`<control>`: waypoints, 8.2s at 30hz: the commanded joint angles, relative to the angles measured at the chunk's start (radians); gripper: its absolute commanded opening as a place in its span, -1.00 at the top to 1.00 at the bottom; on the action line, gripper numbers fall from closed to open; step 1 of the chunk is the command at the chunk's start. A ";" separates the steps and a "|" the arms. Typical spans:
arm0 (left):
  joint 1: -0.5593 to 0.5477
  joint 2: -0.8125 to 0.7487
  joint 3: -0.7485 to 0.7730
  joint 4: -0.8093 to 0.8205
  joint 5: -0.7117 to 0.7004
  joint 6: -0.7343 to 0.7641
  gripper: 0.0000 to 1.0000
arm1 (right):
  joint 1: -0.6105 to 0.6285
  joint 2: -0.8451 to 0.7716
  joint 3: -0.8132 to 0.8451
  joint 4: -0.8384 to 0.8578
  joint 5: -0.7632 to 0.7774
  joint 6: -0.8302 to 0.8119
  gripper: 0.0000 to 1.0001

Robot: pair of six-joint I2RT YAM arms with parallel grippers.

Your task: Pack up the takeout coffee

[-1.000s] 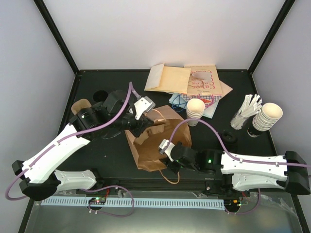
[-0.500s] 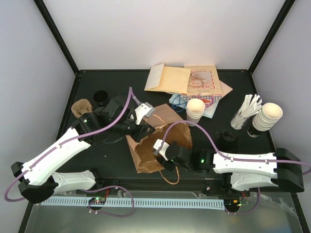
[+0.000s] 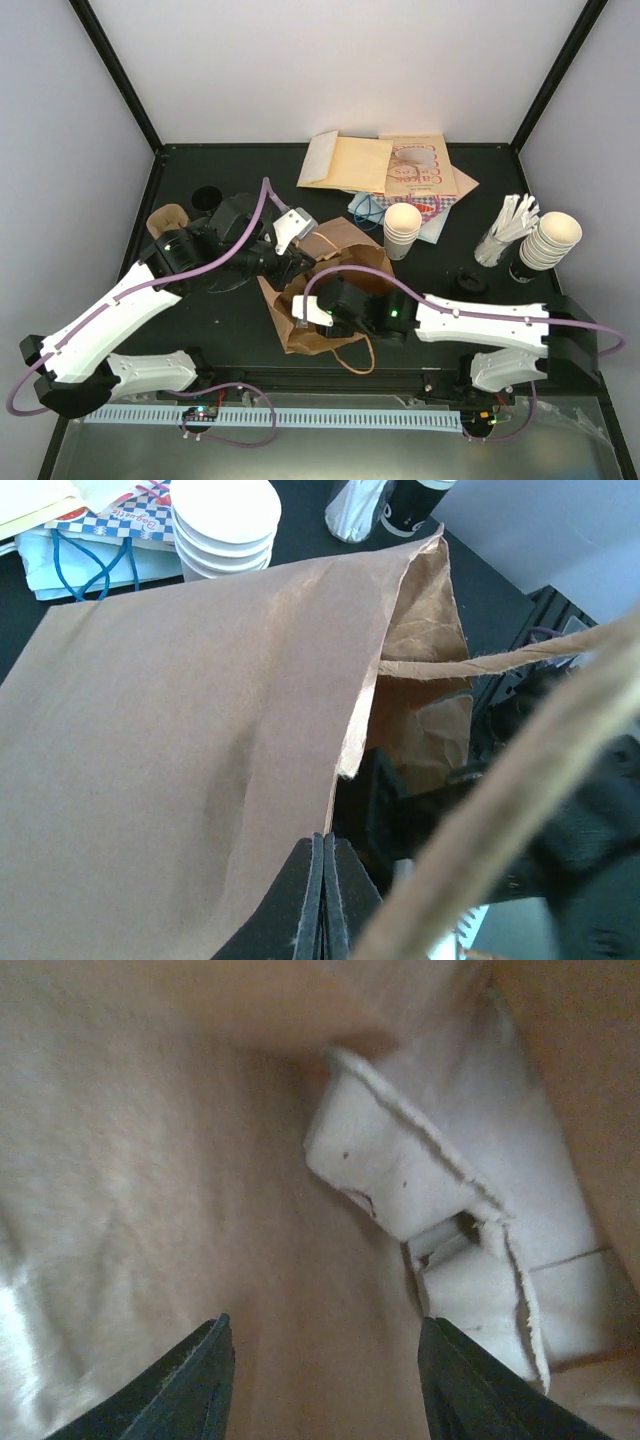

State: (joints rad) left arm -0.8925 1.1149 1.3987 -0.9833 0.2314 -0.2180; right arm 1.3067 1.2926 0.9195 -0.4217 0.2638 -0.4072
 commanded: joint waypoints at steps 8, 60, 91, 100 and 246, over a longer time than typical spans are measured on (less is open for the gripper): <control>-0.011 0.006 0.081 -0.061 -0.055 0.087 0.97 | -0.079 0.077 0.042 0.007 0.138 -0.228 -0.19; -0.076 0.010 0.105 -0.098 -0.135 0.160 0.97 | -0.195 0.202 0.038 0.103 0.062 -0.383 0.69; -0.070 -0.037 0.068 -0.037 -0.081 0.094 0.97 | -0.193 0.190 -0.134 0.582 0.190 -0.460 0.98; -0.059 -0.015 0.094 -0.055 -0.060 0.100 0.97 | -0.165 0.147 -0.215 0.704 0.234 -0.549 0.98; -0.028 -0.079 -0.010 0.066 0.237 0.003 0.97 | -0.137 0.368 -0.013 0.395 0.295 0.019 0.98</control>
State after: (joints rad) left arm -0.9134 1.0573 1.3640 -0.9607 0.4015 -0.2005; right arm 1.1923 1.7069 0.8627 -0.0814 0.5247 -0.3500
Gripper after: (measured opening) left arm 0.020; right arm 0.024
